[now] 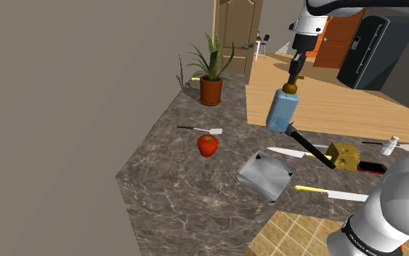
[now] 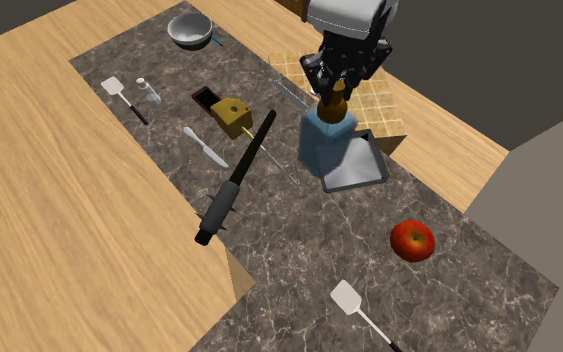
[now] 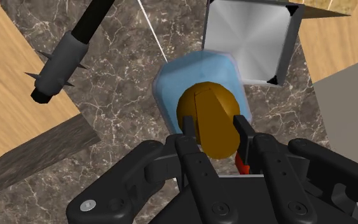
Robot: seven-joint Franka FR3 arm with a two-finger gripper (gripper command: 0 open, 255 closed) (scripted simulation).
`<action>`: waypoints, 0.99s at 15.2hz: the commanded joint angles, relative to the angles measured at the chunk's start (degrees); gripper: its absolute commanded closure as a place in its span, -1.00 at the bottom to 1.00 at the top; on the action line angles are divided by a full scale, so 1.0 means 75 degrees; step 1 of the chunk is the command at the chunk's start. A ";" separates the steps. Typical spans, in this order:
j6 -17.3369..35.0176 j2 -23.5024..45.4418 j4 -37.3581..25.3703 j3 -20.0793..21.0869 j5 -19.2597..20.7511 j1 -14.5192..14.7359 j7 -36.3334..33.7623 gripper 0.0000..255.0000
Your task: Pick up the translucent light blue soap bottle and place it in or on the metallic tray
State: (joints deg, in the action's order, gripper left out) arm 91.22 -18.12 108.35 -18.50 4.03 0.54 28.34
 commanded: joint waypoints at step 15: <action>-0.0626 -0.1784 0.1196 0.1589 -0.0276 0.0453 -0.2037 1.00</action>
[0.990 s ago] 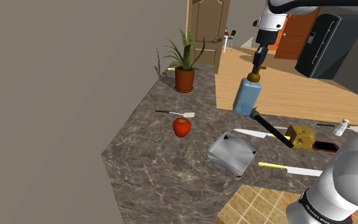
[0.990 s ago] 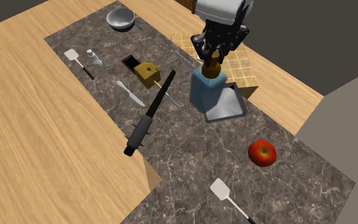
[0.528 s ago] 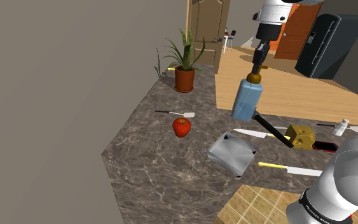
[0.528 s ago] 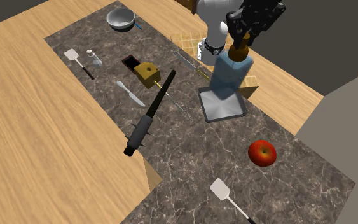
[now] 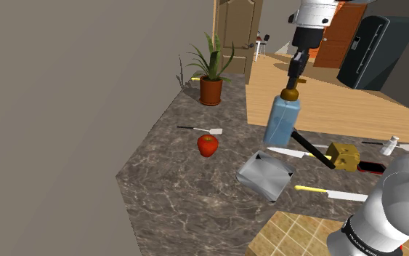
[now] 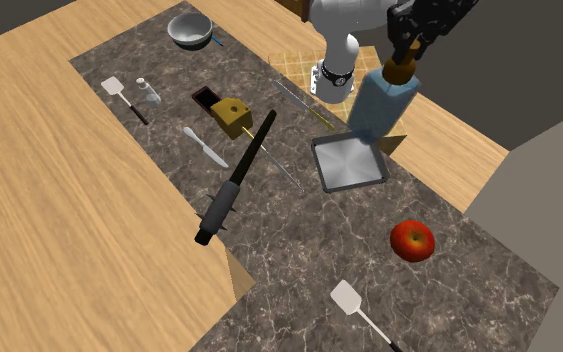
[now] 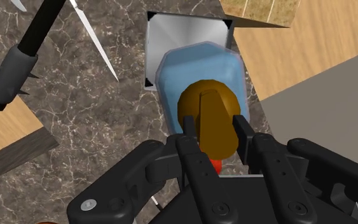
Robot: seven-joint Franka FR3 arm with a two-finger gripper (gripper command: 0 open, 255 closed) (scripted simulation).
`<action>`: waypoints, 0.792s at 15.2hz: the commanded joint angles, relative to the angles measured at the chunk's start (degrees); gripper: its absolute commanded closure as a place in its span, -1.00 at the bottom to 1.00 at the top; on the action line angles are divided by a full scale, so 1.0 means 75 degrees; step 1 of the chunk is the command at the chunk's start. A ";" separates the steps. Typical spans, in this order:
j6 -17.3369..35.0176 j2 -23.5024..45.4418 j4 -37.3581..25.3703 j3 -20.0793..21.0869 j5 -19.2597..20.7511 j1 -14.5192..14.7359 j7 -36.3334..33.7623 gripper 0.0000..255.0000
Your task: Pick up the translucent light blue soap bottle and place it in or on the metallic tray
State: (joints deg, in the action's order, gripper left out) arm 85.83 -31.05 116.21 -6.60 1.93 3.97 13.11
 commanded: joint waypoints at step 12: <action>0.1272 -0.0359 0.1626 -0.0032 0.0053 -0.0038 -0.0007 1.00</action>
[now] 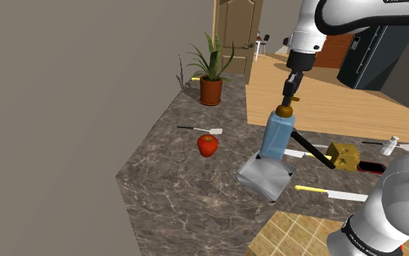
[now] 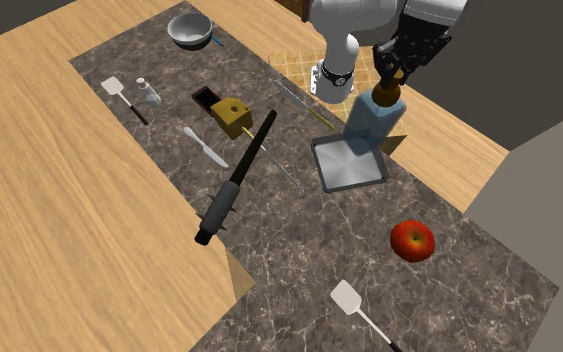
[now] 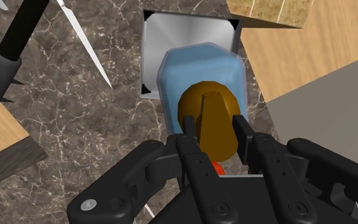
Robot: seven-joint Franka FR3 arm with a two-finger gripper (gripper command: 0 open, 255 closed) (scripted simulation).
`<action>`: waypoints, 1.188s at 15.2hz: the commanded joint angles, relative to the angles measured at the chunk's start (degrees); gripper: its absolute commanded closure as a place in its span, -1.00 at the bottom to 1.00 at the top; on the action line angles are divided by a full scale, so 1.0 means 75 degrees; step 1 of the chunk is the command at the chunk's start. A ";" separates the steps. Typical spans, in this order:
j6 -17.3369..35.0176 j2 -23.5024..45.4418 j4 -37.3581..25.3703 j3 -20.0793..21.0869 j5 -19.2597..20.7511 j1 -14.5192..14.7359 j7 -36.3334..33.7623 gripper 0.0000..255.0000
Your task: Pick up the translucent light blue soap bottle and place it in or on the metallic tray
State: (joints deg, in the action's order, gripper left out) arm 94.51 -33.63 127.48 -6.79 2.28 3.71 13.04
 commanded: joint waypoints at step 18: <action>0.2005 -0.0020 0.2017 -0.0098 0.0077 -0.0046 0.0023 1.00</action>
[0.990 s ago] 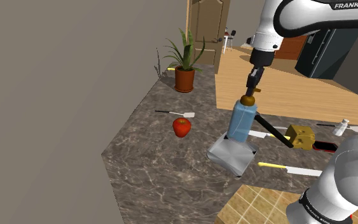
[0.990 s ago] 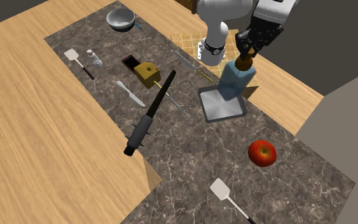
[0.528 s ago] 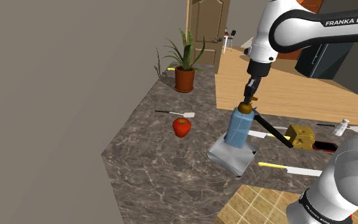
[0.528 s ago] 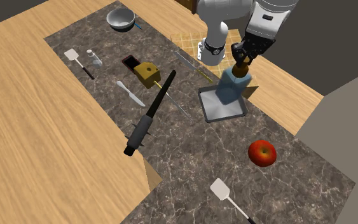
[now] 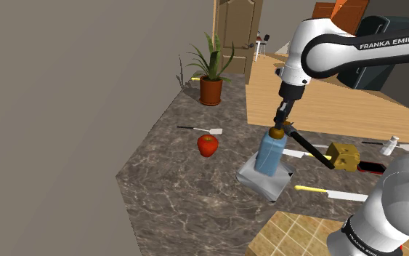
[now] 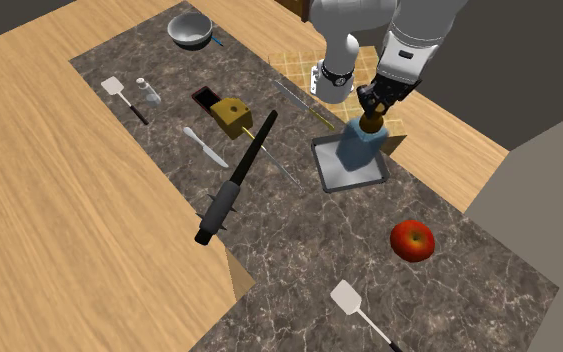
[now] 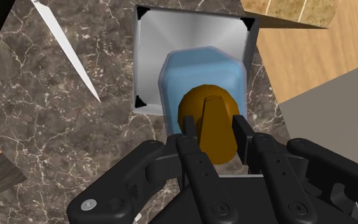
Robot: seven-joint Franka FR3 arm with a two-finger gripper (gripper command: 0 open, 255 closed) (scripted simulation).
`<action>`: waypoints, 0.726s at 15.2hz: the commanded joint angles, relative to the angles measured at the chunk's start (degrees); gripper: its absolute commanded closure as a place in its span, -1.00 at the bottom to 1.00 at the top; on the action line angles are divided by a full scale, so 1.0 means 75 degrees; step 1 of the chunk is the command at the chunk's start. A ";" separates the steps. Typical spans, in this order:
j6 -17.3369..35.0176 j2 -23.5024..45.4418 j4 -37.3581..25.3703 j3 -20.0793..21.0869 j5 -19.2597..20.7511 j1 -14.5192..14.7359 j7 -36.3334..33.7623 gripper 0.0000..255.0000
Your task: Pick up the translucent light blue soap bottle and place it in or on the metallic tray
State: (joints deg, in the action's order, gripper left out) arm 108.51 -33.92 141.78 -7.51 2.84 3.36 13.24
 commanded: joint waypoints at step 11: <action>0.0137 0.0020 0.0109 -0.0002 0.0001 0.0001 -0.0005 -1.00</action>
State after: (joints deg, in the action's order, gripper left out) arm 109.54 -33.77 142.60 -7.52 2.85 3.37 13.20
